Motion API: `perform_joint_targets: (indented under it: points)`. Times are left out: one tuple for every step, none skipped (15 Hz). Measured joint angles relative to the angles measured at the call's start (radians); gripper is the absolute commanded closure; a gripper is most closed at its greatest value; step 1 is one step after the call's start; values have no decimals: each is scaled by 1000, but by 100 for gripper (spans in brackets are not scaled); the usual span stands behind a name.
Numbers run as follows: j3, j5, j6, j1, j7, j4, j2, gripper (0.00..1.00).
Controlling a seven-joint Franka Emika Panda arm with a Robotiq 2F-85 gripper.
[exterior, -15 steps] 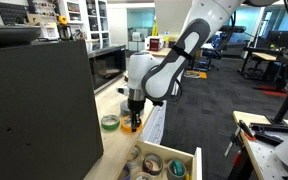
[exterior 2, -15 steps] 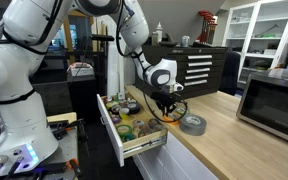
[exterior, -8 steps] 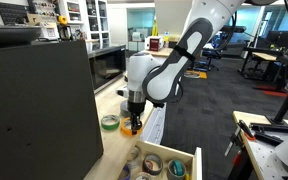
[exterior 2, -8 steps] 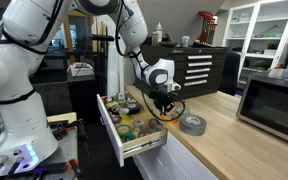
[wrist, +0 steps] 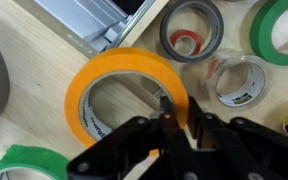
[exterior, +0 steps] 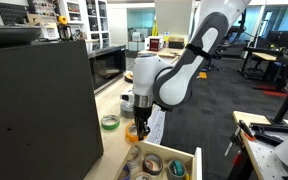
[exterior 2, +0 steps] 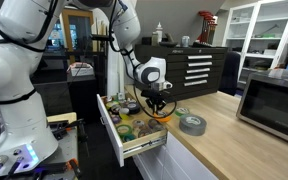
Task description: Put the orange tape in the open drawer
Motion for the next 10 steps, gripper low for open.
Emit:
perform_joint_targets:
  points:
    - [0,-3,14,7,6,-33,-22,90]
    - [0,-6,27,14,10,-68,-47,90]
    - [0,-9,43,21,12,-109,-75,90]
    - [0,-12,61,27,16,-155,-107,90]
    - [0,-16,78,34,20,-205,-141,90]
    - [1,-18,91,41,24,-257,-179,90]
    - [2,-18,102,47,26,-310,-217,90]
    - [3,-18,116,55,27,-365,-257,90]
    - [4,-18,129,61,28,-417,-294,90]
    - [6,-18,140,69,29,-466,-328,90]
